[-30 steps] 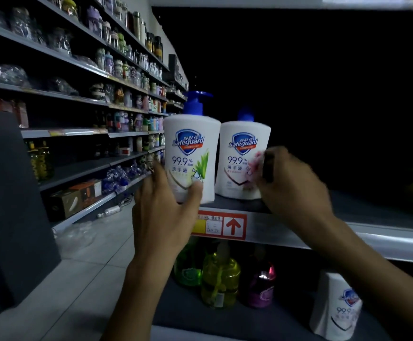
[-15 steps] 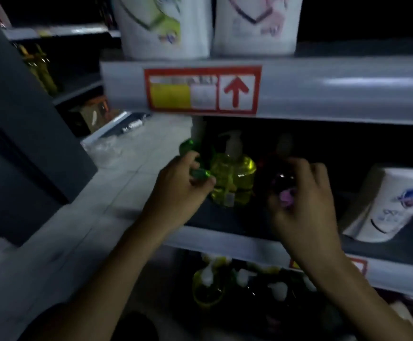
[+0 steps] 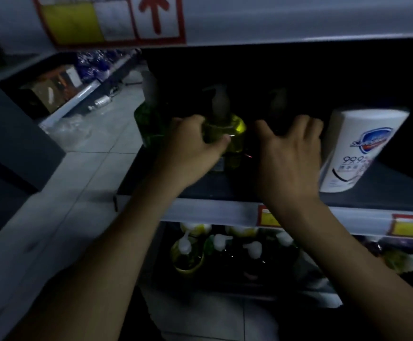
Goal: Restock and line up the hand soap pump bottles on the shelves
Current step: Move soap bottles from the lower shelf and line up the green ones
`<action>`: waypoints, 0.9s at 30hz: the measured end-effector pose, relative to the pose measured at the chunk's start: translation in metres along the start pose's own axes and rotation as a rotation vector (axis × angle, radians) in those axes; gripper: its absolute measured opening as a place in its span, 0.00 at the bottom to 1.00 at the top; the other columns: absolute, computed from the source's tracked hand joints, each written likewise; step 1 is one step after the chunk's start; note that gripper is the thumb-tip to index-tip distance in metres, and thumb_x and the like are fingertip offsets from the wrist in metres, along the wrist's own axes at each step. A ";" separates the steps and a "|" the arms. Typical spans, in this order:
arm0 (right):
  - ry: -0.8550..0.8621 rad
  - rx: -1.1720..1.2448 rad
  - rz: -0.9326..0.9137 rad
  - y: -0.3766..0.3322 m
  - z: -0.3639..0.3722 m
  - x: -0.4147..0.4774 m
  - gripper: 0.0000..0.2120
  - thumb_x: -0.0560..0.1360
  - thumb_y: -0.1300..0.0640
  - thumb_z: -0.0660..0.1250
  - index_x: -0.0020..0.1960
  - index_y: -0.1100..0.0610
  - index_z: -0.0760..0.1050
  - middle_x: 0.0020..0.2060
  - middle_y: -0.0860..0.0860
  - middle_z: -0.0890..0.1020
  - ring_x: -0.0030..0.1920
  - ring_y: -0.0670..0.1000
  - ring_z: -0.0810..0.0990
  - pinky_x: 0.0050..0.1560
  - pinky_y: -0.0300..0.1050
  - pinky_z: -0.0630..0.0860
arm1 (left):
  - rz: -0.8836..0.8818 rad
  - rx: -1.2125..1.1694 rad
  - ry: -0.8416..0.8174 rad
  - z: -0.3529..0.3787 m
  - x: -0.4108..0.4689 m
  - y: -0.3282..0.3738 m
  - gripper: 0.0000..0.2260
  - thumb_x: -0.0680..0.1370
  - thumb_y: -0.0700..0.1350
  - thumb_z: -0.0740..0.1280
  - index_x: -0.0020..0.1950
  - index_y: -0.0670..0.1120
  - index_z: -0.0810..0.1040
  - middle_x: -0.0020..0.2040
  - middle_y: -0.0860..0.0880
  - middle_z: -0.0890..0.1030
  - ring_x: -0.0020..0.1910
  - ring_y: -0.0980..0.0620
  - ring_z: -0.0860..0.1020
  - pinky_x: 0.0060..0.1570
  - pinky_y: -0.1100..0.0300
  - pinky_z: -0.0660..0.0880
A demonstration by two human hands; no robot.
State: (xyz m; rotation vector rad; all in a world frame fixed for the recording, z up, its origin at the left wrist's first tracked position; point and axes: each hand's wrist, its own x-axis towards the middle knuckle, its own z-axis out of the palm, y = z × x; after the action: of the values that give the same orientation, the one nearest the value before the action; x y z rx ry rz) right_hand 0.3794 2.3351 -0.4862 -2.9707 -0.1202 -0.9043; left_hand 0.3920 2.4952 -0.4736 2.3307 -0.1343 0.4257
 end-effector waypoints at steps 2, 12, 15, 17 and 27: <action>-0.016 -0.030 0.020 0.009 -0.003 -0.005 0.24 0.71 0.57 0.67 0.66 0.53 0.70 0.55 0.66 0.70 0.57 0.65 0.68 0.47 0.52 0.60 | 0.030 0.052 0.012 0.015 0.000 0.007 0.12 0.76 0.54 0.67 0.49 0.45 0.76 0.46 0.45 0.73 0.42 0.46 0.74 0.42 0.58 0.71; 0.106 0.774 -0.096 -0.018 -0.038 -0.021 0.19 0.68 0.66 0.63 0.58 0.55 0.75 0.54 0.53 0.68 0.50 0.45 0.70 0.54 0.27 0.65 | -0.171 -0.192 0.532 -0.060 0.013 -0.033 0.07 0.75 0.36 0.62 0.47 0.42 0.80 0.45 0.43 0.82 0.47 0.44 0.79 0.45 0.56 0.74; -0.177 0.916 -0.096 -0.047 -0.015 -0.007 0.24 0.73 0.69 0.63 0.67 0.54 0.71 0.60 0.51 0.74 0.59 0.49 0.75 0.59 0.36 0.70 | -0.303 -0.430 0.379 -0.084 0.018 -0.068 0.11 0.81 0.40 0.59 0.59 0.50 0.76 0.57 0.48 0.77 0.60 0.46 0.75 0.60 0.53 0.72; -0.349 0.974 -0.060 -0.065 0.006 0.005 0.28 0.75 0.68 0.63 0.73 0.55 0.64 0.66 0.54 0.74 0.66 0.53 0.73 0.62 0.41 0.71 | -0.335 -0.474 0.211 -0.081 0.020 -0.082 0.15 0.83 0.43 0.57 0.68 0.49 0.71 0.61 0.49 0.75 0.62 0.48 0.74 0.60 0.51 0.73; -0.585 1.088 -0.020 -0.093 0.052 0.039 0.27 0.76 0.61 0.66 0.73 0.58 0.62 0.67 0.56 0.74 0.68 0.55 0.72 0.70 0.50 0.68 | -0.270 -0.565 0.049 -0.065 0.015 -0.088 0.15 0.81 0.37 0.58 0.67 0.49 0.68 0.47 0.53 0.79 0.37 0.69 0.79 0.34 0.71 0.75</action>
State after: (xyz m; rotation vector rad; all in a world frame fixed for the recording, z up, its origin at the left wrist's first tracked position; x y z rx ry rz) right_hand 0.4329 2.4334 -0.5070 -2.0666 -0.4702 0.1079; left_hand 0.4083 2.6037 -0.4837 1.7490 0.0768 0.2649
